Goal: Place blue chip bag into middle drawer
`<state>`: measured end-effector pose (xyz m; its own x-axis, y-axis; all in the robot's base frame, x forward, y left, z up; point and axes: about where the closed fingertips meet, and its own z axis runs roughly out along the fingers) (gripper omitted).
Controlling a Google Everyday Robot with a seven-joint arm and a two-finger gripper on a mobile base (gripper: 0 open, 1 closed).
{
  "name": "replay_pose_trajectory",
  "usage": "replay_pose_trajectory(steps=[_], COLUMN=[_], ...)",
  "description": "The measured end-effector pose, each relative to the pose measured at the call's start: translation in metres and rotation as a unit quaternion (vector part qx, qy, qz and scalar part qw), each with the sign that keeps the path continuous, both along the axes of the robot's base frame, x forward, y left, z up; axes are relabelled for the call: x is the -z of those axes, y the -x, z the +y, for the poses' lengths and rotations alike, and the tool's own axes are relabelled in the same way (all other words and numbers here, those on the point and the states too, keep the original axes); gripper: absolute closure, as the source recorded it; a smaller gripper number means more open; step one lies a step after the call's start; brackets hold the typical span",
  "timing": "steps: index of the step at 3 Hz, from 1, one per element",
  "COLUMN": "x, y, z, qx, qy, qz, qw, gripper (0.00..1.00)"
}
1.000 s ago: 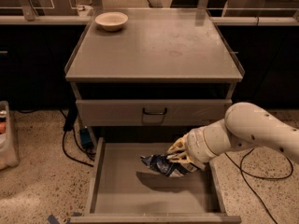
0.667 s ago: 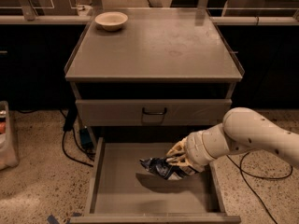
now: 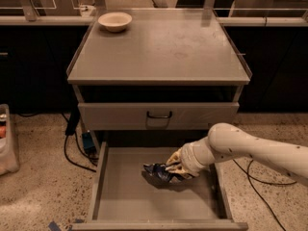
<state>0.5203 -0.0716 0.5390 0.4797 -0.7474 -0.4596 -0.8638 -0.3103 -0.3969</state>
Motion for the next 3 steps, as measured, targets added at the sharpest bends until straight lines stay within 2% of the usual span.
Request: replay_pose_trajectory(steps=[1, 2, 3], x=[0.050, 0.050, 0.076], y=[-0.030, -0.030, -0.026], z=[0.016, 0.016, 0.012], qx=[-0.010, -0.010, -0.004], qy=[0.010, 0.010, 0.001], qz=[-0.014, -0.014, 0.010], qw=[0.9998, 0.9998, 0.9999], gripper=[1.00, 1.00, 1.00])
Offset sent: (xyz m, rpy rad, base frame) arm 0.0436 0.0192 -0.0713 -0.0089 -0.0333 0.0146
